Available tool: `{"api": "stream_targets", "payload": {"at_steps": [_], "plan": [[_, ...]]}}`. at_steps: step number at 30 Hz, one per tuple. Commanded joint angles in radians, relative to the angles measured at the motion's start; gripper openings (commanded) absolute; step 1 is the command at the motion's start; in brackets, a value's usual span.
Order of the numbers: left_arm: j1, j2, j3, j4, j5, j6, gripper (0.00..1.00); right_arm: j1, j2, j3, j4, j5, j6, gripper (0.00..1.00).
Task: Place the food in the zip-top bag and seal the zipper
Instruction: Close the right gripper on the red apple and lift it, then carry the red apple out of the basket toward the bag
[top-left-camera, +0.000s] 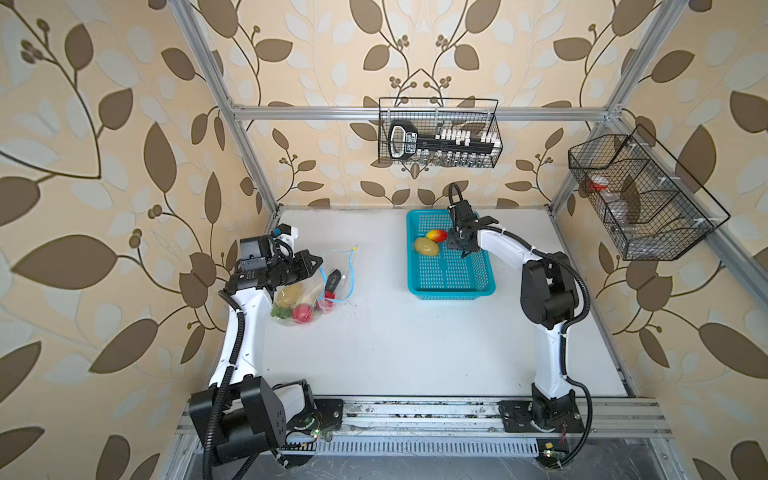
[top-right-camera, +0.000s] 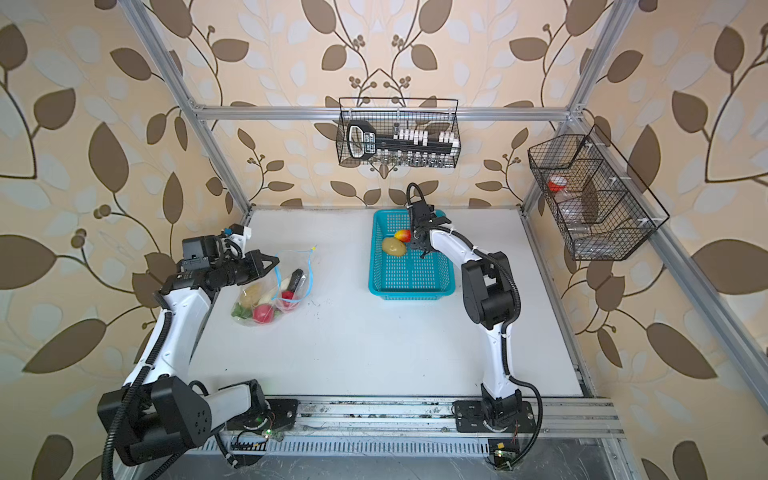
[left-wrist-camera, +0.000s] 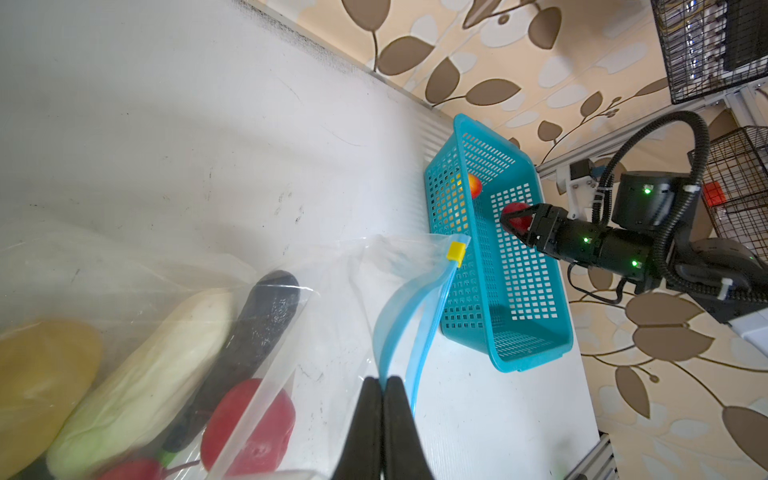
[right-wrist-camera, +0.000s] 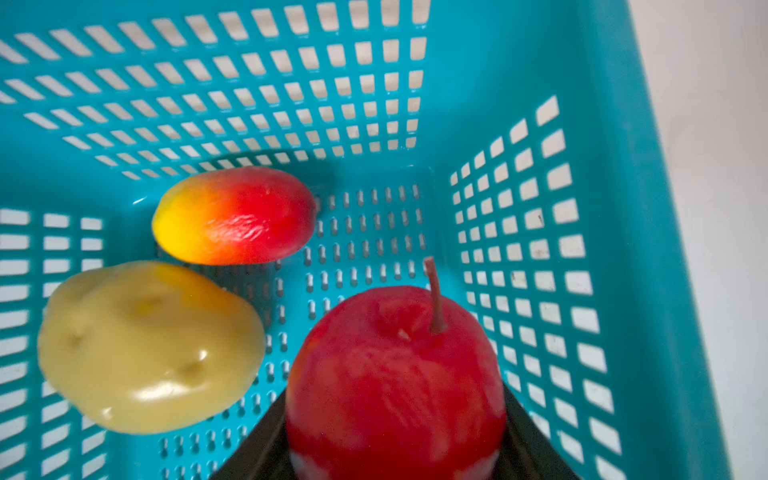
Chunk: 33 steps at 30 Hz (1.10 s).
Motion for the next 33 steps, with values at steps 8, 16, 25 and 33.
{"api": "stream_targets", "payload": {"at_steps": [8, 16, 25, 33], "plan": [[0.016, -0.014, -0.005, 0.022, -0.011, 0.009, 0.0, 0.055, -0.122, -0.062, 0.027, 0.002, 0.059, 0.45], [0.02, -0.022, -0.004, 0.024, 0.021, 0.016, 0.0, 0.079, -0.268, -0.247, 0.158, -0.049, 0.112, 0.44], [0.027, -0.032, -0.006, 0.019, 0.014, 0.021, 0.0, 0.135, -0.339, -0.303, 0.191, -0.058, 0.175, 0.44], [0.032, -0.023, -0.006, 0.021, 0.025, 0.018, 0.0, 0.14, -0.438, -0.424, 0.316, -0.165, 0.278, 0.43]]}}
